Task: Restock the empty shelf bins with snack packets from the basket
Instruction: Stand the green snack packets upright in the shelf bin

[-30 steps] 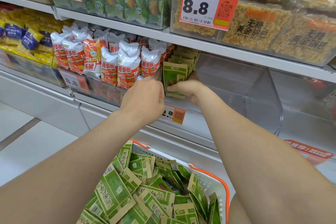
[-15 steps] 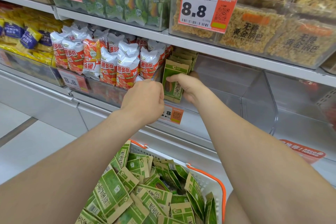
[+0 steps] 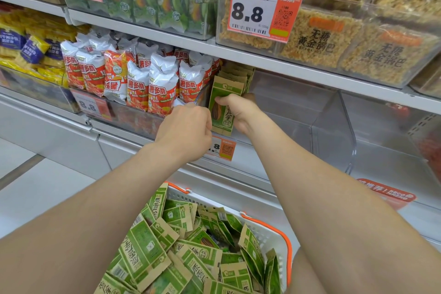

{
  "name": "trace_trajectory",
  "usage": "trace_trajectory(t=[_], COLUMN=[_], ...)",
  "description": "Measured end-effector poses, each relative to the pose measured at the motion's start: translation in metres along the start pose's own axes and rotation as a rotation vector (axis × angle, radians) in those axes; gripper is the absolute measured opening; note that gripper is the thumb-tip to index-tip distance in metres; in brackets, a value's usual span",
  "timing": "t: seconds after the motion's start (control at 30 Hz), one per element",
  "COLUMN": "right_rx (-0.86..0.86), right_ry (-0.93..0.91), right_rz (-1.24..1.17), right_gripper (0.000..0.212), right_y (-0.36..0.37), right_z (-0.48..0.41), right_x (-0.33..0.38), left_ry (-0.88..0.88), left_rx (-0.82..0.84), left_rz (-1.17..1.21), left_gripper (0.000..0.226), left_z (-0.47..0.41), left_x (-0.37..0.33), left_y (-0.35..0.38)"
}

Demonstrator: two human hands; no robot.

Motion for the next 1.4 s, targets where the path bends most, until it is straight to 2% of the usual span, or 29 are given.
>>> trace_trajectory(t=[0.07, 0.13, 0.37, 0.5, 0.63, 0.73, 0.83, 0.93, 1.1, 1.2, 1.3, 1.4], right_rx=[-0.011, -0.001, -0.06, -0.109, -0.123, -0.09, 0.002, 0.084, 0.014, 0.201, 0.511, 0.722], right_ry=[-0.012, -0.001, -0.041, -0.073, -0.053, -0.147, -0.258, -0.271, -0.558, -0.509, -0.26, -0.065], right_rz=[-0.005, 0.006, 0.09, 0.213, 0.461, 0.803, 1.061, 1.139, 1.239, 1.317, 1.544, 1.745], right_gripper=[0.056, 0.062, 0.06, 0.032, 0.041, 0.044, 0.049, 0.052, 0.027, 0.026, 0.029, 0.032], right_y=[0.0, 0.001, -0.015, -0.028, -0.039, -0.036, -0.027, -0.026, -0.02, -0.011, -0.012, -0.028], right_z=[-0.001, 0.002, 0.014, 0.04, 0.074, 0.099, 0.12, 0.143, 0.185, 0.193, 0.197, 0.198], right_x=[0.001, 0.001, 0.008, 0.019, 0.024, 0.03, 0.028, 0.023, 0.047, 0.02, -0.049, -0.119], left_ry=[0.002, -0.004, -0.019, -0.024, -0.039, -0.041, -0.06, -0.069, 0.002, 0.048, 0.085, 0.114], left_rx=[0.005, 0.013, 0.032, 0.043, 0.068, 0.103, 0.209, 0.398, 0.679, 0.772, 0.857, 0.957], left_rz=[0.001, 0.002, -0.005, -0.007, -0.011, -0.031, -0.069, -0.108, -0.213, -0.277, -0.335, -0.391], left_gripper=[0.019, 0.019, 0.018, 0.019, 0.022, 0.02, 0.012, 0.023, 0.032, 0.034, 0.041, 0.042], left_z=[0.0, 0.001, 0.003, 0.006, 0.013, 0.023, 0.035, 0.05, 0.078, 0.089, 0.1, 0.115], left_x=[0.0, 0.0, 0.0, -0.005, -0.008, -0.015, -0.018, -0.021, -0.036, -0.044, -0.05, -0.053], left_y=[0.0, 0.0, 0.0, -0.003, -0.005, -0.007, 0.0, 0.017, 0.05, 0.07, 0.094, 0.118])
Point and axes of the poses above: each hand's wrist, its own z-axis away from the middle knuckle, its own y-axis out of the palm, x = y × z, the point moved 10 cm from there along -z, towards the middle knuckle, and after that the axes turned 5 degrees about x, right-handed, at the moved point
